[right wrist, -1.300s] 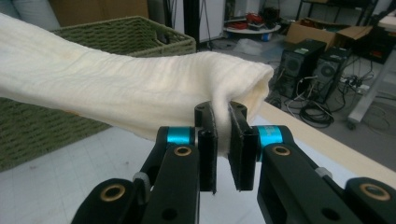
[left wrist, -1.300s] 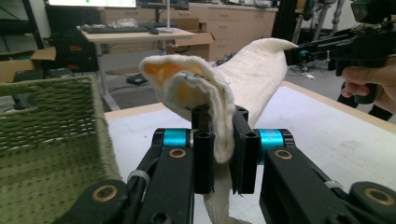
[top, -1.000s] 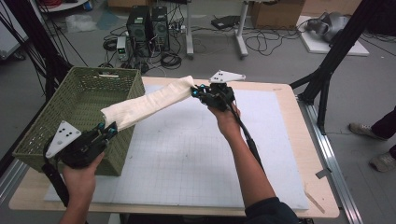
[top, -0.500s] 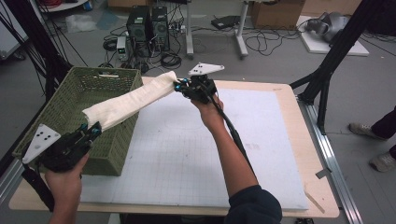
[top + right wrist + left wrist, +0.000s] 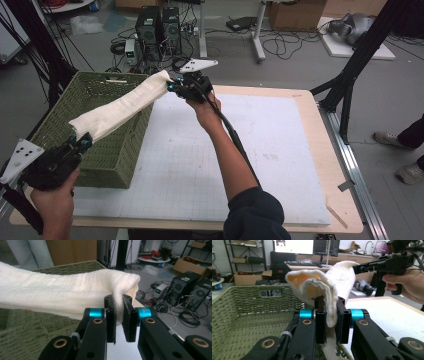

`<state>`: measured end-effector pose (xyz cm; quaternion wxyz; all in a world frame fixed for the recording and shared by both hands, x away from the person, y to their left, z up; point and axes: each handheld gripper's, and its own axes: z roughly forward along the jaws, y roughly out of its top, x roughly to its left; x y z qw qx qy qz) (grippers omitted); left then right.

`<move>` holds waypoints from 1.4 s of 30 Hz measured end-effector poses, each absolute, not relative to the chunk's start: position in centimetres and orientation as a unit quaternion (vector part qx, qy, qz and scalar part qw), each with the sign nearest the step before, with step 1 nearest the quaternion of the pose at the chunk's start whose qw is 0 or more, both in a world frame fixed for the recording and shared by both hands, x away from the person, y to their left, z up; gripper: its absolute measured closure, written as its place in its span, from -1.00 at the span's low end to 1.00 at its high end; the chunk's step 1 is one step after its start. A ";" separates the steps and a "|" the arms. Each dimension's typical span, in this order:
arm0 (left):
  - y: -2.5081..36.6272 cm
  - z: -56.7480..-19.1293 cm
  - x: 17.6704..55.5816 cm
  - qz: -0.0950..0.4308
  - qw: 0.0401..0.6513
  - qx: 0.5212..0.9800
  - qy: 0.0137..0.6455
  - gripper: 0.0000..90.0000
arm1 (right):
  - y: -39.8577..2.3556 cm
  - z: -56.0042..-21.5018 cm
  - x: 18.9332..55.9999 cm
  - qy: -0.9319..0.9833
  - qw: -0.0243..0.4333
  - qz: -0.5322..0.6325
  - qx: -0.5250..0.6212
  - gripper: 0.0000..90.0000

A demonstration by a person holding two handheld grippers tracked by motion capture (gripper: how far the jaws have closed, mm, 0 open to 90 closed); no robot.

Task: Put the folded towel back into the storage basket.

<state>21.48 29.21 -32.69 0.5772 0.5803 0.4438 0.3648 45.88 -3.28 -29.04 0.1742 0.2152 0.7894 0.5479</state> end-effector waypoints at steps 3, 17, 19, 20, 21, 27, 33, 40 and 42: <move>29.7 -32.7 21.2 0.369 0.576 0.577 0.447 0.80 | -1.7 -28.9 46.4 0.794 0.170 0.543 0.214 0.85; 31.9 -32.9 20.2 0.389 0.561 0.560 0.470 0.80 | 3.2 -29.1 47.4 0.802 0.165 0.535 0.207 0.85; 32.6 -32.9 20.0 0.392 0.560 0.553 0.476 0.80 | 4.3 -29.3 47.5 0.806 0.163 0.531 0.206 0.85; 32.6 -32.9 20.0 0.392 0.560 0.553 0.476 0.80 | 4.7 -29.3 47.5 0.806 0.164 0.532 0.203 0.85; 32.8 -33.0 20.0 0.394 0.558 0.551 0.479 0.80 | 5.0 -29.3 47.6 0.805 0.161 0.533 0.205 0.85; 33.9 -33.3 19.9 0.395 0.553 0.544 0.492 0.80 | 7.1 -29.6 47.9 0.808 0.159 0.531 0.202 0.85; 35.1 -33.3 19.6 0.398 0.553 0.533 0.502 0.80 | 8.7 -29.8 48.0 0.811 0.155 0.528 0.199 0.85; 36.0 -33.5 19.3 0.398 0.549 0.527 0.513 0.80 | 10.0 -29.8 48.0 0.814 0.153 0.525 0.196 0.85; 36.1 -33.5 19.3 0.399 0.548 0.527 0.513 0.80 | 10.3 -29.8 48.0 0.816 0.154 0.522 0.194 0.85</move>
